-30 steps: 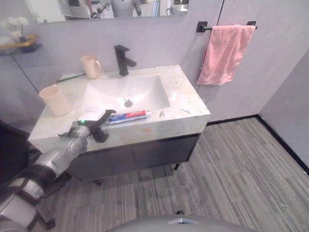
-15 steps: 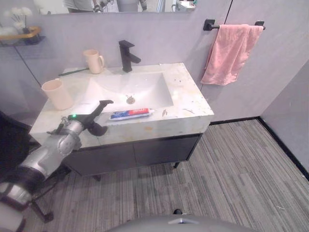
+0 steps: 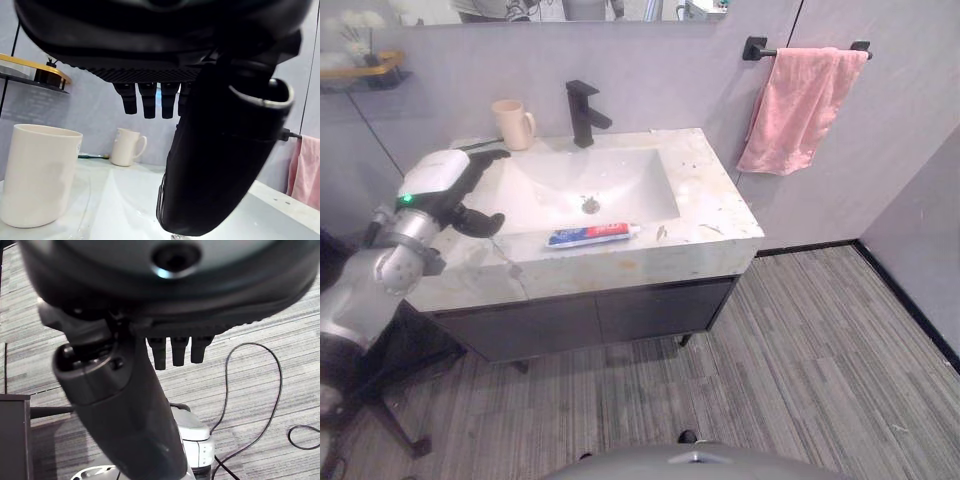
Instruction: Organize the bathroom.
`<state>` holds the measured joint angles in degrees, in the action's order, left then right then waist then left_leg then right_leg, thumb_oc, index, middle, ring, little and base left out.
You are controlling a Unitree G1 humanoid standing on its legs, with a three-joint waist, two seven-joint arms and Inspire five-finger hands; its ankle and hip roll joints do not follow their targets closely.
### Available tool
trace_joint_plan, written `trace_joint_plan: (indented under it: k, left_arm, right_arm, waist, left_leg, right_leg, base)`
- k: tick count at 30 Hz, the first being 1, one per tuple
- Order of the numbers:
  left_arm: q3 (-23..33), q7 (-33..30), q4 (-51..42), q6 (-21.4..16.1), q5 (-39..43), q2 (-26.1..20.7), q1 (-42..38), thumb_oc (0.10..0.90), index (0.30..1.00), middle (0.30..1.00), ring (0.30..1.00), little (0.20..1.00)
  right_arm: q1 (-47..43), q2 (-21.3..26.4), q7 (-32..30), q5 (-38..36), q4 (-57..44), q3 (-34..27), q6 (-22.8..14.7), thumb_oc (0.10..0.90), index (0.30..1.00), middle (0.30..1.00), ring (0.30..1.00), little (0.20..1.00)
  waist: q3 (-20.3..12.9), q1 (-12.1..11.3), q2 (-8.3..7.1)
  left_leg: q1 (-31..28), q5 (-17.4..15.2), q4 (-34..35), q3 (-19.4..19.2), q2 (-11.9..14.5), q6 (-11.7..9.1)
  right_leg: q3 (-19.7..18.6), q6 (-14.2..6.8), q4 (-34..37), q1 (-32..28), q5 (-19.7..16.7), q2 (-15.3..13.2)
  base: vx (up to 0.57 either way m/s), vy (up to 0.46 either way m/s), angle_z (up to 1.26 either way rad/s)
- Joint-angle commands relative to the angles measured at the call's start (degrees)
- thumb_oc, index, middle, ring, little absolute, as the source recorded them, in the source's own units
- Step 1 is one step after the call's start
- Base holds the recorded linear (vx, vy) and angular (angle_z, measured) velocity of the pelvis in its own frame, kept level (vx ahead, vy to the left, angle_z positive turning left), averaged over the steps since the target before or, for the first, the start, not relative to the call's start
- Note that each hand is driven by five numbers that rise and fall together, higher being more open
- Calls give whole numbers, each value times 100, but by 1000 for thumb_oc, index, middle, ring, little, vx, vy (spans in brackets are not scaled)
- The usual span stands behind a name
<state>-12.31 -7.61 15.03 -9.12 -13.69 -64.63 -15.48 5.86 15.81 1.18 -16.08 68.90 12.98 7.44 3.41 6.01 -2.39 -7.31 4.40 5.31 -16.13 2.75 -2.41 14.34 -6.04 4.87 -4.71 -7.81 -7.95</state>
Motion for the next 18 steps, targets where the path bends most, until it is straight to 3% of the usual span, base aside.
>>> trace_joint_plan:
  k: [1, 5, 9, 18]
  left_arm:
    - [700, -278, -275, -410, 408, -371, -934, 800, 900, 900, 900, 900]
    - [680, 427, -467, -592, 696, -380, -864, 800, 900, 900, 900, 900]
    - [296, 1327, -631, -598, 1042, -189, -925, 800, 900, 900, 900, 900]
    - [-488, 869, -851, 21, 367, 458, -1206, 800, 900, 900, 900, 900]
  right_arm:
    - [-409, 248, -17, -6, 190, 2, -72, 800, 900, 900, 900, 900]
    - [-419, 239, -28, -32, 186, -16, -81, 800, 900, 900, 900, 900]
    - [-449, 234, -13, -14, 200, -38, -102, 800, 900, 900, 900, 900]
    - [-497, 188, 16, -89, 209, -2, -81, 800, 900, 900, 900, 900]
  waist:
    - [139, -88, 543]
    - [163, -87, 558]
    - [191, -52, 579]
    - [229, 71, 563]
  left_leg:
    - [-271, -910, -31, -7, -312, 319]
    - [-268, -916, -36, -6, -321, 337]
    - [-276, -928, -43, -25, -332, 360]
    - [-299, -956, -74, -131, -337, 397]
  right_leg:
    - [-288, -363, -440, 2, 892, 231]
    - [-304, -370, -476, 30, 893, 221]
    - [-337, -387, -505, 60, 883, 219]
    - [-455, -395, -539, 125, 866, 245]
  base:
    - [0, 0, 0]
    - [0, 0, 0]
    - [0, 0, 0]
    - [0, -10, -1]
